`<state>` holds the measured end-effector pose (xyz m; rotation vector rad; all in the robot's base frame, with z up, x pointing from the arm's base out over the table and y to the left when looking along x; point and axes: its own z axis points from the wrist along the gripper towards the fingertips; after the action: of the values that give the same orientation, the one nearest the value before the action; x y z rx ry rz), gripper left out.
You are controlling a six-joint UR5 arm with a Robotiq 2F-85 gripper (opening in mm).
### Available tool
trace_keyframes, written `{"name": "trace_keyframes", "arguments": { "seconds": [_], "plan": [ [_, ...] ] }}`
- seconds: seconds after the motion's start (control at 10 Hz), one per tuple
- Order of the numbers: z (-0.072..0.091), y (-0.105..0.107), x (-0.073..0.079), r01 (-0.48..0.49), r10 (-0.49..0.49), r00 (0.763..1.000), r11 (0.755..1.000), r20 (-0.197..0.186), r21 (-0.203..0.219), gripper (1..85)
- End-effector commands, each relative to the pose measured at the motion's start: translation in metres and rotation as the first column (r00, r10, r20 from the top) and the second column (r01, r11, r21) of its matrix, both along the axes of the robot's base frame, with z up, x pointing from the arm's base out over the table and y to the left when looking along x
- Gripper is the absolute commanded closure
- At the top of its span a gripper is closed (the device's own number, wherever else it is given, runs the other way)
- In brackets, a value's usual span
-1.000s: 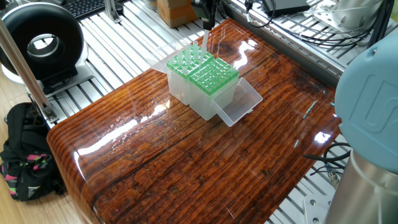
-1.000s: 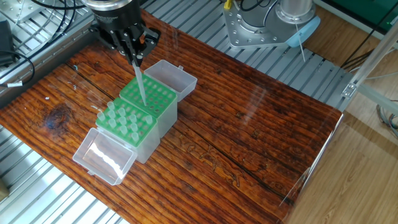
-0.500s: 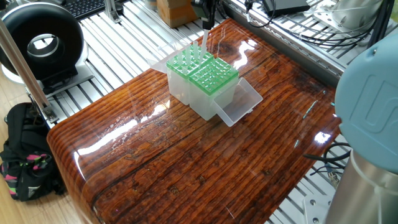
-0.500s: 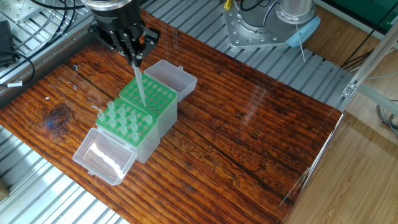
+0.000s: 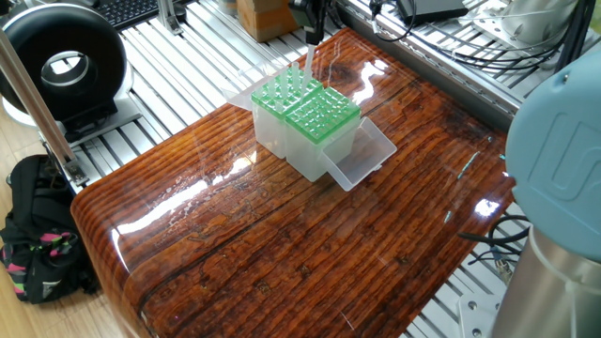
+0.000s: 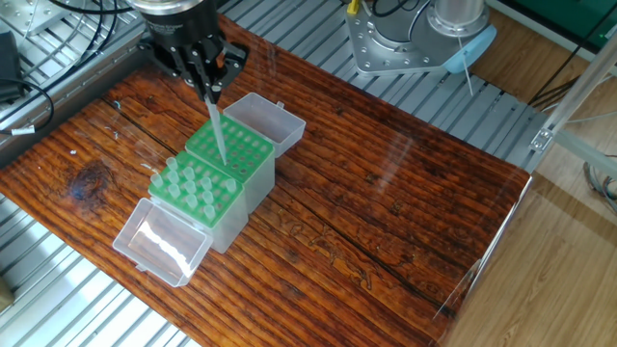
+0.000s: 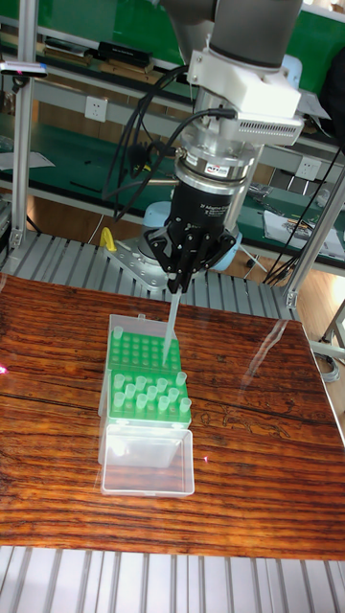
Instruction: Transfer all large pipette tips from one holder to another
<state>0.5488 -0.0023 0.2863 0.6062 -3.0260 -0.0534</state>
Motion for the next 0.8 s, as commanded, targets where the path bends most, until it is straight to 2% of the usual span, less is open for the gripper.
{"name": "trace_keyframes", "arguments": {
  "seconds": [0.0, 0.3, 0.6, 0.7],
  "plan": [
    [0.005, 0.003, 0.000, -0.001, 0.001, 1.000, 1.000, 0.005, 0.017, 71.0],
    [0.012, 0.006, 0.001, -0.001, 0.001, 1.000, 1.000, 0.011, 0.031, 70.7],
    [0.018, 0.017, 0.010, 0.021, -0.024, 0.998, 0.998, 0.054, 0.063, 70.7],
    [0.020, 0.019, 0.011, 0.026, -0.030, 0.998, 0.997, 0.058, 0.071, 70.7]
  ]
}}
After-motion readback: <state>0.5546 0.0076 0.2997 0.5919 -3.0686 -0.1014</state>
